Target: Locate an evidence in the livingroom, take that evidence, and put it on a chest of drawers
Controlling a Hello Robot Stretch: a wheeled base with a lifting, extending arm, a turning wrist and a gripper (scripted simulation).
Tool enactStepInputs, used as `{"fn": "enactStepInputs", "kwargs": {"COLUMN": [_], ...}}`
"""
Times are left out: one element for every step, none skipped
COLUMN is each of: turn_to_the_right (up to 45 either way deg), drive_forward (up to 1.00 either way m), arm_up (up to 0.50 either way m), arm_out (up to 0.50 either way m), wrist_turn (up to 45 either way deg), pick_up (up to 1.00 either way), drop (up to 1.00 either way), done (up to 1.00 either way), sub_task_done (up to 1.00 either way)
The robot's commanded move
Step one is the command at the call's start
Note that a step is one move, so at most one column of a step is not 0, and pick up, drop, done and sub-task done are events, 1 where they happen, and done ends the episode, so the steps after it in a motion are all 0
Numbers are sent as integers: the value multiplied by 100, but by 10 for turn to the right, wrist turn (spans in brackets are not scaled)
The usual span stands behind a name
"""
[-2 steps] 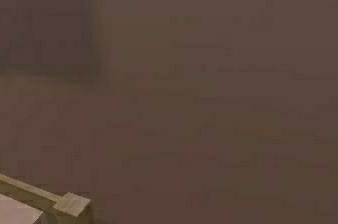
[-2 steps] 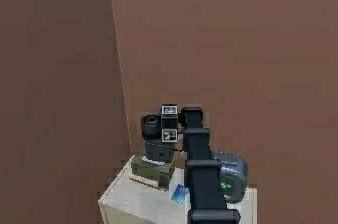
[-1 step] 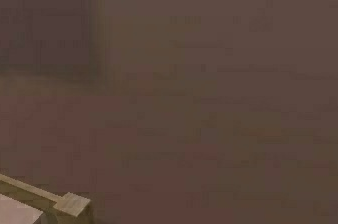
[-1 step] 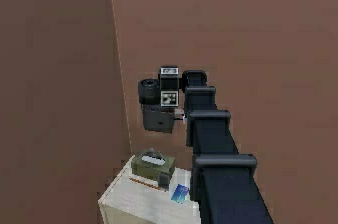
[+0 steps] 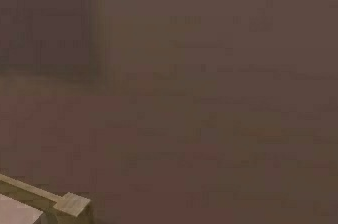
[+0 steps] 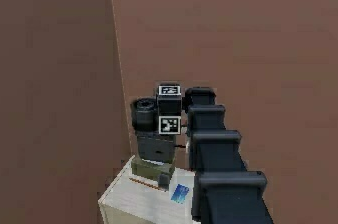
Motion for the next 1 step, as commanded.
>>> {"fn": "enactStepInputs", "kwargs": {"turn_to_the_right": [0], "drive_forward": [0], "arm_up": [0], "arm_out": [0], "wrist_turn": [0], "pick_up": [0], "drop": [0], "done": [100], "sub_task_done": [0]}}
